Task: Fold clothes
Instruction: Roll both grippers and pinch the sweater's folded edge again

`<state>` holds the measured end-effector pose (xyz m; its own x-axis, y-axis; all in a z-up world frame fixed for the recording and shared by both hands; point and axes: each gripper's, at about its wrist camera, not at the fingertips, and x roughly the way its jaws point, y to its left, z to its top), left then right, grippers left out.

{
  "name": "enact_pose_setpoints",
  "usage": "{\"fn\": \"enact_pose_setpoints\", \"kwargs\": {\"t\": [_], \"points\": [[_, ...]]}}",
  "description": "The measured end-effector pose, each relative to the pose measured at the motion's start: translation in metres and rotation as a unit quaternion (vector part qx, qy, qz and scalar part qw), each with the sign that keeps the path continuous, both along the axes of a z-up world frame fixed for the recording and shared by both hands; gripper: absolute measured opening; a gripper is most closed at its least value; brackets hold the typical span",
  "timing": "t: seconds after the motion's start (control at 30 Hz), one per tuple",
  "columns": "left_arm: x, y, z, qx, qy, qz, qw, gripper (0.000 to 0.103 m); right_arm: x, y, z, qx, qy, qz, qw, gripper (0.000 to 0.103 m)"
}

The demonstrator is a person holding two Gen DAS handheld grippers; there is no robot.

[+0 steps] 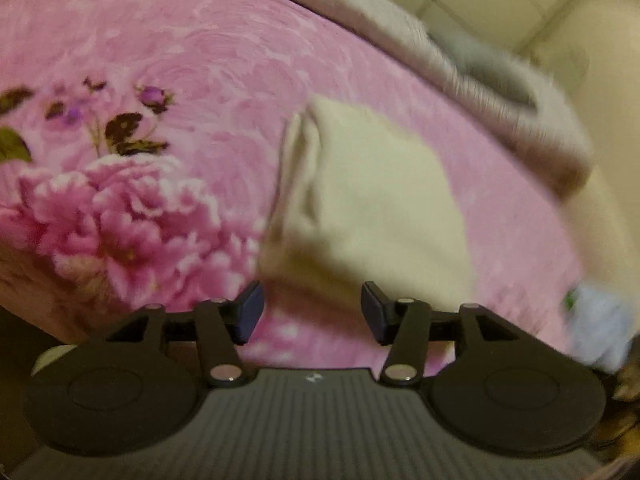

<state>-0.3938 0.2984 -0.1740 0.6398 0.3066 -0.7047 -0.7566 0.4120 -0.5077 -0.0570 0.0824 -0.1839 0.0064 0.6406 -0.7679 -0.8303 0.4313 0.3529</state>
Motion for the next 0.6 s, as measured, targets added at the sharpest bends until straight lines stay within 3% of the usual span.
{"fn": "enact_pose_setpoints", "kwargs": {"t": [0.13,0.27,0.37,0.5,0.6], "points": [[0.001,0.047,-0.009,-0.043,-0.069,0.005,0.9967,0.060,0.045,0.004,-0.009,0.059,0.106,-0.053,0.991,0.056],[0.021,0.091,-0.030,-0.086,-0.115,-0.009,0.9896,0.061,0.069,0.027,-0.034,0.081,0.208,-0.084,0.971,0.065],[0.038,0.117,-0.048,-0.116,-0.122,-0.013,0.9856,0.061,0.074,0.050,-0.047,0.085,0.235,-0.081,0.965,0.066],[0.056,0.136,-0.062,-0.118,-0.091,-0.020,0.9886,0.063,0.077,0.072,-0.062,0.088,0.259,-0.080,0.958,0.067],[0.059,0.148,-0.074,-0.138,-0.111,-0.019,0.9840,0.065,0.080,0.082,-0.069,0.096,0.274,-0.082,0.953,0.068]]}}
